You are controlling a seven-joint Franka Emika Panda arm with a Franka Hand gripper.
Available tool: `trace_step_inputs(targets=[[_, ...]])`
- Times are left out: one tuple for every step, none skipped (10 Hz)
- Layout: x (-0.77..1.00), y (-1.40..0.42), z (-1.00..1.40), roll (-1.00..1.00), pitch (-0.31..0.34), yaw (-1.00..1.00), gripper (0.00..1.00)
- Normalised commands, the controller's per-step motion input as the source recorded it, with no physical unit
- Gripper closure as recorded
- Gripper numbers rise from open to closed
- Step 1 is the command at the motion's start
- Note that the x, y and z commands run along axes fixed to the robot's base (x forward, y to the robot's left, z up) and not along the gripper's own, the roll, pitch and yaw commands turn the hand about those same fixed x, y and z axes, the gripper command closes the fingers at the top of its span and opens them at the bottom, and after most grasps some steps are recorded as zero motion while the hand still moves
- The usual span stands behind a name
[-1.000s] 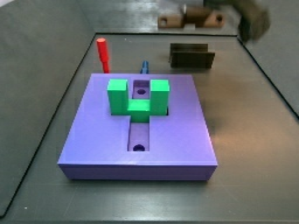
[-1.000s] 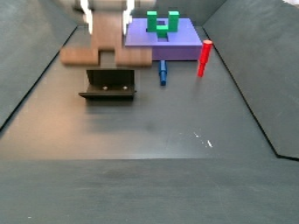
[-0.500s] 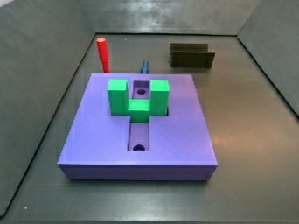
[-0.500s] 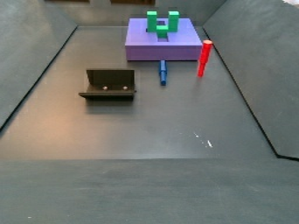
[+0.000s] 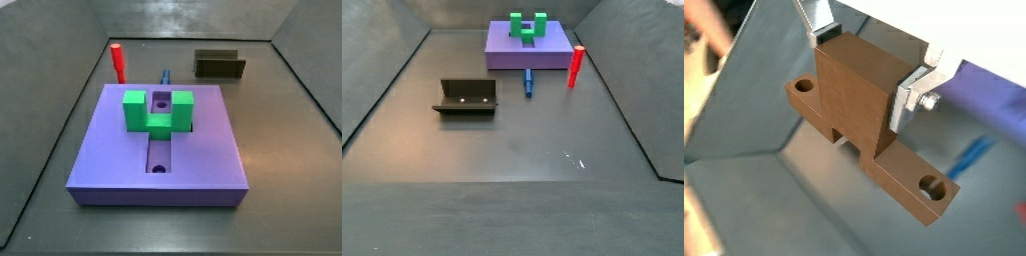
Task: Pick up the brown object. Move up. Place the brown object on the fixture. Regrasp the brown object. Move to above the board. Insert the brown object.
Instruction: Move to above the board.
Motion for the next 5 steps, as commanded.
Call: trace_step_inputs(targets=[[-0.94,-1.4,0.27,-1.0,0.066,-0.09,1.0],[-0.92,-1.4,0.26,-1.0,0.074,-0.09,1.0],[-0.92,-1.4,0.27,-1.0,0.077,-0.08,1.0],[-0.46,-0.66,0.11,-1.0,0.078,-0.07,1.0],[-0.31,-0.43,0.07,-1.0,0.08,-0.07,1.0]])
